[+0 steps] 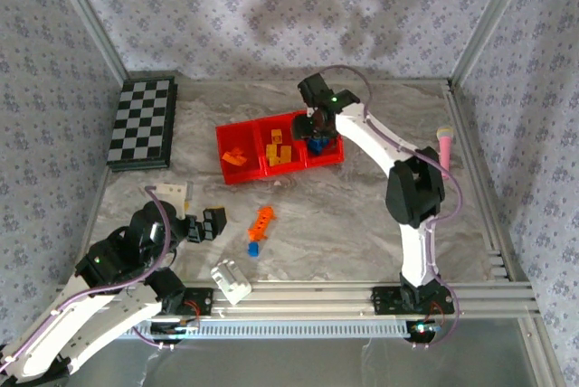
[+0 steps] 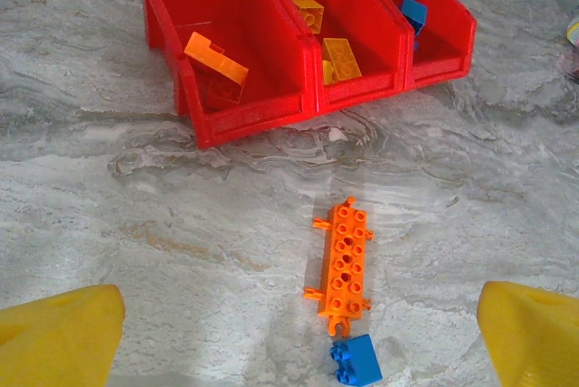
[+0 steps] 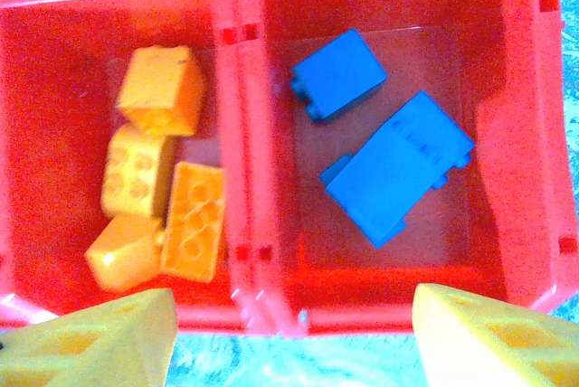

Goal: Sort the legos into containers by color
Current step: Place the lego in the container, then pick up the lego from the bottom-center of the table.

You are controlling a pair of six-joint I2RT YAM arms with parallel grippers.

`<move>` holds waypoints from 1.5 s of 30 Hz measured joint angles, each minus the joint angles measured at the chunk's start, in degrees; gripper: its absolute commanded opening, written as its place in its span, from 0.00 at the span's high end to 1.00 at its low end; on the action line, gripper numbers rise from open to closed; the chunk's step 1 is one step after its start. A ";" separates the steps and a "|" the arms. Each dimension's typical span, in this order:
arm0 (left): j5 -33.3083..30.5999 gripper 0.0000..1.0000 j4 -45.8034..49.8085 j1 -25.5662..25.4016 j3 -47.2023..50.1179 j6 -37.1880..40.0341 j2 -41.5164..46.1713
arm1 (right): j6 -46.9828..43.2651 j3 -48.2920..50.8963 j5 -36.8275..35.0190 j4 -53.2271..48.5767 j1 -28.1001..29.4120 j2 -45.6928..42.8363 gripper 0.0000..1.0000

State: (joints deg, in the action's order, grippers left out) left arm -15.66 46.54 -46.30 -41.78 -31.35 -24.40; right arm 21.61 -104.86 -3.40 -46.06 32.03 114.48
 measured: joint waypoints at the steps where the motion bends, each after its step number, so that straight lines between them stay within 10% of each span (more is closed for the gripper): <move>1: 0.00 0.00 0.00 0.00 0.00 0.00 0.00 | 0.02 1.14 -0.35 0.33 0.90 -1.44 0.29; 17: -0.02 0.00 0.00 -0.22 0.00 0.00 -0.02 | 15.17 27.89 -8.50 7.65 21.33 -19.74 0.25; 31: -0.07 0.00 0.17 -0.28 0.00 -0.02 2.99 | 43.39 28.44 -17.70 11.72 42.25 -12.00 0.26; 45: -3.54 0.00 4.63 -2.99 0.11 -0.26 8.04 | 56.70 23.58 -19.76 9.38 47.65 -3.85 0.34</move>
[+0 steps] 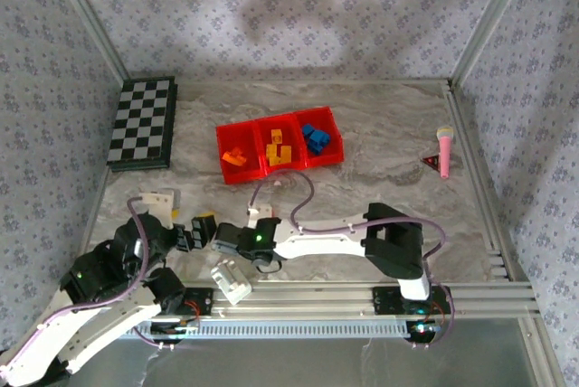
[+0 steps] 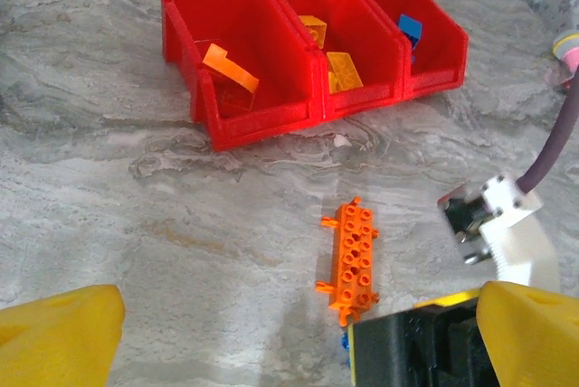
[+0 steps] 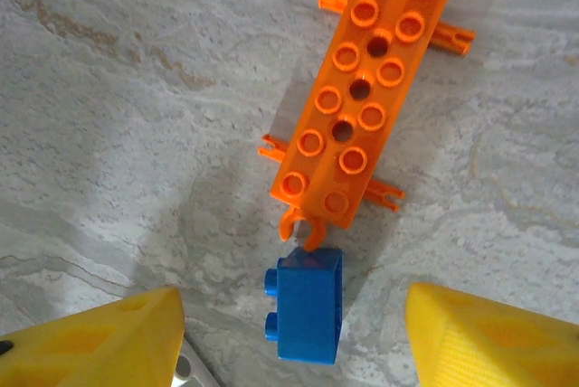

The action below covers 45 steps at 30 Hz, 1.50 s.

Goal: Sort the legos into containers by color
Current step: Pick up the lego from the bottom-center of the table.

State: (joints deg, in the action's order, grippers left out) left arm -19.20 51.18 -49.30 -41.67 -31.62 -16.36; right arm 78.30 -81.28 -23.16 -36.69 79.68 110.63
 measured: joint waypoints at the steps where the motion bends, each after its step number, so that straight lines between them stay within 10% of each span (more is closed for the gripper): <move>1: -0.11 0.00 -0.17 0.00 0.00 -0.02 0.15 | 0.42 0.00 0.02 0.00 0.26 0.37 0.34; 45: -12.13 0.00 1.18 -2.62 0.00 -4.72 12.83 | -1.07 0.00 -0.07 -3.30 -0.59 5.92 0.69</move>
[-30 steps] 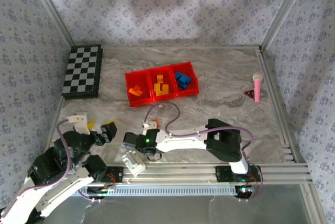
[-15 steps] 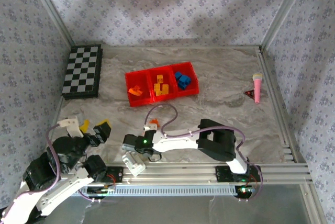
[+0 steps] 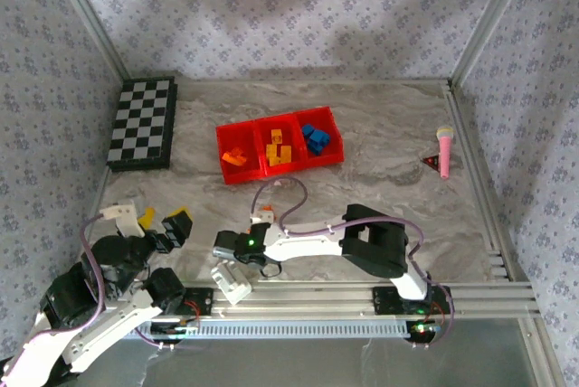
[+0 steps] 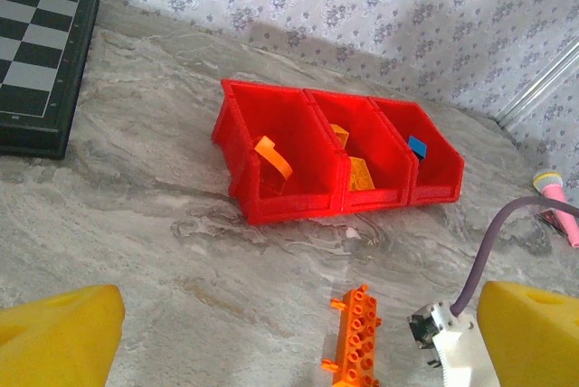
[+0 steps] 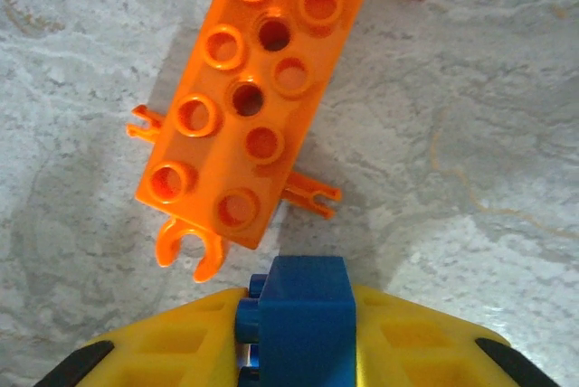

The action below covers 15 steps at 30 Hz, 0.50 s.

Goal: Sort the legos into containers by color
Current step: Pick up the lego from the bottom-center of the table.

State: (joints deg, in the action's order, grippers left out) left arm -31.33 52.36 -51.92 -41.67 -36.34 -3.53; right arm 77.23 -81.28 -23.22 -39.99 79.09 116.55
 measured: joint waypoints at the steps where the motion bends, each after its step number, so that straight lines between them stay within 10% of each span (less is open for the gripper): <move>1: 0.00 0.00 0.00 -0.07 0.00 0.00 0.00 | -0.17 0.00 -0.44 -0.68 0.00 -0.04 0.70; 15: 0.85 0.00 -0.26 -0.37 0.59 0.04 -1.92 | -11.04 0.90 -7.72 -6.29 -6.32 -20.09 0.75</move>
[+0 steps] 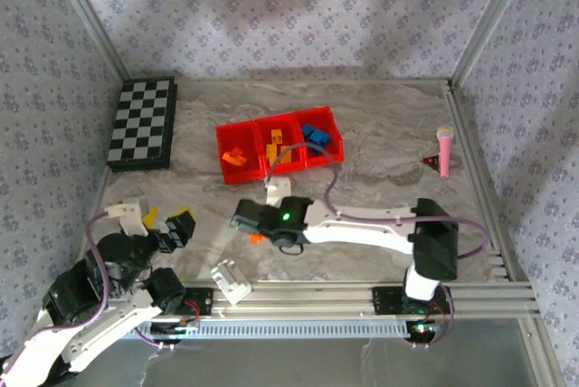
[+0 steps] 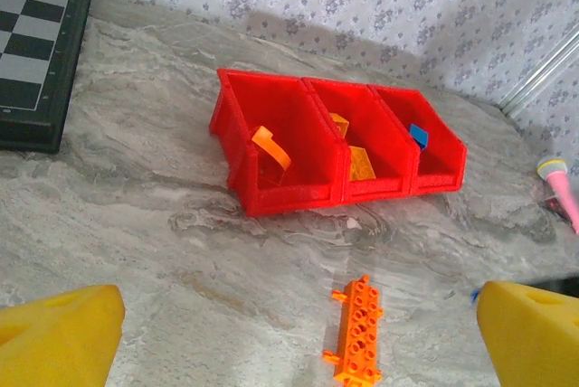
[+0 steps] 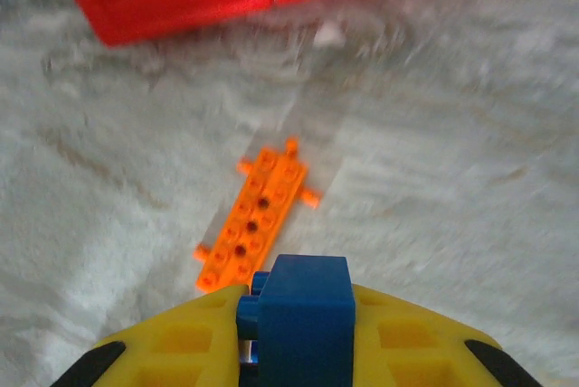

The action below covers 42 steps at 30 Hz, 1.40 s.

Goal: Sort the legos into containers by color
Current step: Place the lego in the container.

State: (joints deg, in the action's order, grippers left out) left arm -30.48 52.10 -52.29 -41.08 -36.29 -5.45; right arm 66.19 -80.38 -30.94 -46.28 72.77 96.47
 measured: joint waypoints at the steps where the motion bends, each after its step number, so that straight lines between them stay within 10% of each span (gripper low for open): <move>1: 0.37 0.00 -0.07 0.00 0.04 0.07 -0.90 | -1.62 0.00 -0.15 -0.24 -2.03 -1.27 0.74; 19: 10.45 0.00 -3.93 0.00 0.37 3.87 -15.72 | -29.09 -13.88 19.30 5.81 -41.16 7.06 0.79; 34: 10.60 0.00 -4.31 0.00 0.37 4.17 -15.72 | -32.22 -39.95 31.01 2.49 -47.56 34.95 0.73; 42: 10.60 0.00 -4.31 0.00 0.37 4.33 -15.74 | -32.70 -41.03 32.09 1.29 -47.52 35.82 0.45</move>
State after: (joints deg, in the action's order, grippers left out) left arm -19.88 47.79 -52.29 -40.71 -31.97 -21.19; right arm 33.50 -121.40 1.15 -44.99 25.26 132.29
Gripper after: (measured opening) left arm 0.995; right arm 0.461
